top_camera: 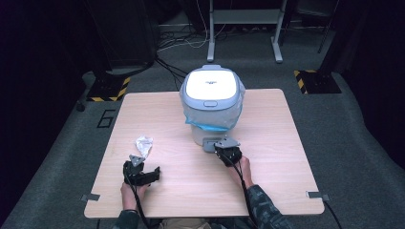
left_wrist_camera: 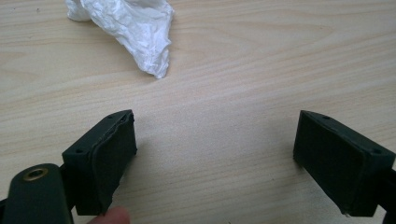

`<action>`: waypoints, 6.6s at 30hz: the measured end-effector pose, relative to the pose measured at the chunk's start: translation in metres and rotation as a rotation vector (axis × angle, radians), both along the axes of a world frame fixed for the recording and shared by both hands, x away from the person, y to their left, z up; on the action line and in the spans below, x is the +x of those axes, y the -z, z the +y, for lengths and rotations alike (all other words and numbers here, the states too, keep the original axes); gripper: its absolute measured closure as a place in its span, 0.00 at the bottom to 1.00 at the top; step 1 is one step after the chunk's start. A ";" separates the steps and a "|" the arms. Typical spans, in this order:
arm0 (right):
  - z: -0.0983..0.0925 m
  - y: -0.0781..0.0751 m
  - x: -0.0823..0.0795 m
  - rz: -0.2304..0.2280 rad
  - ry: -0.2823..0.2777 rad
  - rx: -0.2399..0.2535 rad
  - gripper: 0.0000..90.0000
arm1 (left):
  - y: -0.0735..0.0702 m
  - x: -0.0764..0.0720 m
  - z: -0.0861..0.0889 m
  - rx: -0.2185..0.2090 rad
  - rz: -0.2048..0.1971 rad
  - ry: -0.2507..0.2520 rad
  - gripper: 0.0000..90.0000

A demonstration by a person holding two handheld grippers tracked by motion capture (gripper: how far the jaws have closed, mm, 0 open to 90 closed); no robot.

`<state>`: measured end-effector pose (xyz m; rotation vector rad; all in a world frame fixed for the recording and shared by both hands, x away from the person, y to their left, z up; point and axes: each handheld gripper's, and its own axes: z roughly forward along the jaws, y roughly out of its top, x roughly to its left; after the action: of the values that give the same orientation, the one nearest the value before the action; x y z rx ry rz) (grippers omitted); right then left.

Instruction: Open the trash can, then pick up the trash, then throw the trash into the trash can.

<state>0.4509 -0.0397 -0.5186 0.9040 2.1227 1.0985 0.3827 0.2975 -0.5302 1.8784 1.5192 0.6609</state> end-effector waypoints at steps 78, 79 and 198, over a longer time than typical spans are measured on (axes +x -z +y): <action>0.002 0.006 0.008 0.083 -0.004 -0.017 1.00 | -0.039 0.106 0.043 -0.004 0.126 0.009 0.06; 0.002 0.006 0.008 0.083 -0.004 -0.016 1.00 | -0.038 0.109 0.042 -0.002 0.133 0.012 0.06; -0.002 0.006 0.009 0.095 -0.007 -0.002 1.00 | -0.221 0.119 -0.040 0.129 -0.150 0.300 0.93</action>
<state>0.4603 -0.0417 -0.5248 0.9661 2.2044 1.0756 0.5019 0.2573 -0.3089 2.0484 1.0946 0.7544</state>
